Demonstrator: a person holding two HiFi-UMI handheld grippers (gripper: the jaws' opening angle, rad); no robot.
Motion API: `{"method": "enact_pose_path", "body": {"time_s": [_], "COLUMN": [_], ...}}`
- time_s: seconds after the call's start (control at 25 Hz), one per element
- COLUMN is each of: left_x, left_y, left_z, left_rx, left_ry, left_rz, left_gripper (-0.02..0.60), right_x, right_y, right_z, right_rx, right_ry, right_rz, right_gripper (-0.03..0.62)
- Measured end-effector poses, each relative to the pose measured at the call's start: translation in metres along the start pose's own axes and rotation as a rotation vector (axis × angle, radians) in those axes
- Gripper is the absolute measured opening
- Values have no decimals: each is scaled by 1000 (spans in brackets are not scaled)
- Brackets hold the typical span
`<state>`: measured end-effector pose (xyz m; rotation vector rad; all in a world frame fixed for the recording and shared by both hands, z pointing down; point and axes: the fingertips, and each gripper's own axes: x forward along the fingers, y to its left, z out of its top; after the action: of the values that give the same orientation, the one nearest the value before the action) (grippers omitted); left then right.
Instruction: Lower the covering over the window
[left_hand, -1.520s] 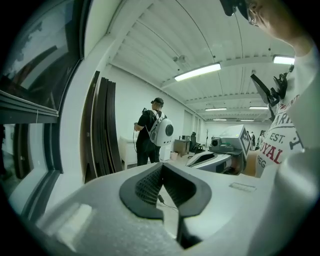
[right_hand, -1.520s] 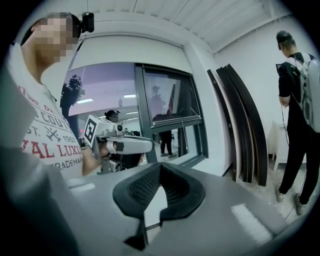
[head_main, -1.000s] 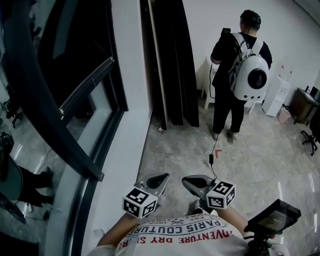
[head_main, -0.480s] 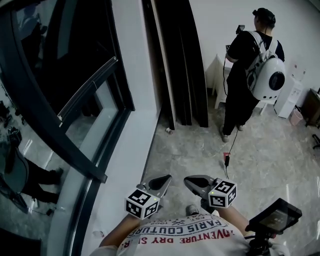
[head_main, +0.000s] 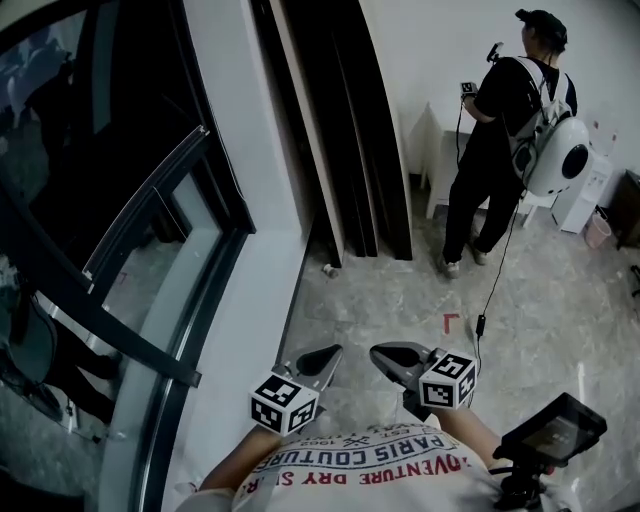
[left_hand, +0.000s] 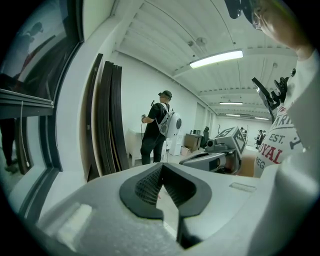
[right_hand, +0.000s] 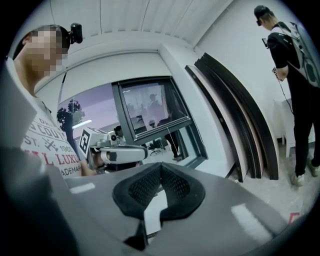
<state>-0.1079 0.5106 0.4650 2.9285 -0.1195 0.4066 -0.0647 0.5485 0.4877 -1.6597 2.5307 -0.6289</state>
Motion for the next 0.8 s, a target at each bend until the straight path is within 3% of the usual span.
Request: {"method": "enact_pose_path", "body": {"time_s": [0.36, 0.6, 0.8], "left_x": [96, 122, 124], "left_y": [3, 18, 32], "left_z": [43, 57, 51], "left_rx": [10, 9, -2], "left_ry": [-13, -4, 28], "left_rz": [6, 62, 90], "left_gripper": [2, 2, 2], "right_x": [-27, -21, -4], "right_y": [-90, -123, -129], "right_z": [48, 70, 62], "right_rx": [-17, -12, 25], "right_ry": [-3, -13, 3], "right_rz": [22, 82, 133], "right_gripper": [2, 0, 0]}}
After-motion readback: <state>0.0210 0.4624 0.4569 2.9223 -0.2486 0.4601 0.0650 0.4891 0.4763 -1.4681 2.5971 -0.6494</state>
